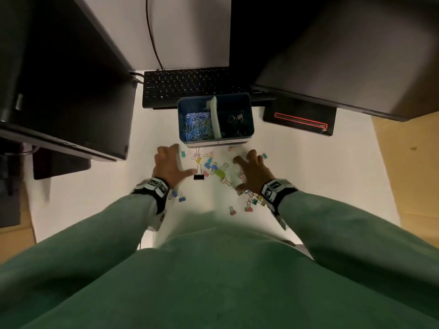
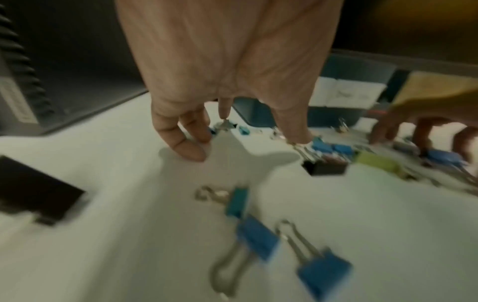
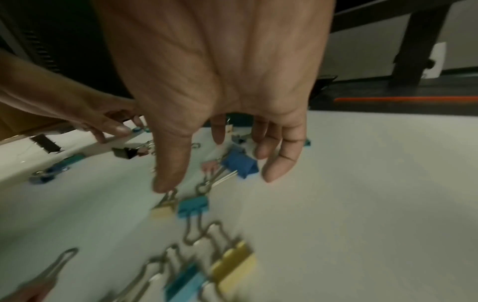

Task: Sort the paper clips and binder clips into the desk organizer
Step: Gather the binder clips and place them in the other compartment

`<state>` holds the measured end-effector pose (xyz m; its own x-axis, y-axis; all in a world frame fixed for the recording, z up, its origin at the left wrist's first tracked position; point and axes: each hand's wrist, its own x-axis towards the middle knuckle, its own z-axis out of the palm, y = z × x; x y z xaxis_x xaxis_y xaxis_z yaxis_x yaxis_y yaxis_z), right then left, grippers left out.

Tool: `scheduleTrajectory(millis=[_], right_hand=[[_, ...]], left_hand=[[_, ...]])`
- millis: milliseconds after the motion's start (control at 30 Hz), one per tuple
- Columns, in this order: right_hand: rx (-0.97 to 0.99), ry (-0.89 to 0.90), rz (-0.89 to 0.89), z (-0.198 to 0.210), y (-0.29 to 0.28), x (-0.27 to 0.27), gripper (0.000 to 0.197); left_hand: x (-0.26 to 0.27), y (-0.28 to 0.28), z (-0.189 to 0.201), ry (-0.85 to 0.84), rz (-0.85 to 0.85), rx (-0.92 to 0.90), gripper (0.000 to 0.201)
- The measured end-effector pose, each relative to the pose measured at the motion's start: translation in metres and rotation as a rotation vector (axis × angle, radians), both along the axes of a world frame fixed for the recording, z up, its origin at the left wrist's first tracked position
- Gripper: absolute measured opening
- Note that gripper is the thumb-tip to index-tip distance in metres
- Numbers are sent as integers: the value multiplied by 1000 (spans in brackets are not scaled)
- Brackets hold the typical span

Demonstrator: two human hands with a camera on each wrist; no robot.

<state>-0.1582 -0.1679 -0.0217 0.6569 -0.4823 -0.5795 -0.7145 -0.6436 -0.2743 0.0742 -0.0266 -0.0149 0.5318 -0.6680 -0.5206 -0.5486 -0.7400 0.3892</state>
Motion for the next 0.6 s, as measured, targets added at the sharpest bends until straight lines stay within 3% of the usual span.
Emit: scheduleTrajectory(millis=[167, 267, 433, 533, 600], right_hand=[[14, -67, 16, -5, 10, 6, 42], [111, -179, -114, -7, 7, 0, 19], [265, -323, -423, 8, -4, -14, 12], [479, -588, -688, 38, -15, -10, 10], [452, -746, -722, 60, -31, 3, 11]], left_hand=[[-28, -3, -20, 11, 16, -151, 42], [-32, -5, -20, 53, -37, -159, 25], [-32, -4, -11, 103, -72, -184, 13], [-42, -13, 24, 173, -54, -325, 5], [-50, -33, 56, 237, -74, -411, 6]])
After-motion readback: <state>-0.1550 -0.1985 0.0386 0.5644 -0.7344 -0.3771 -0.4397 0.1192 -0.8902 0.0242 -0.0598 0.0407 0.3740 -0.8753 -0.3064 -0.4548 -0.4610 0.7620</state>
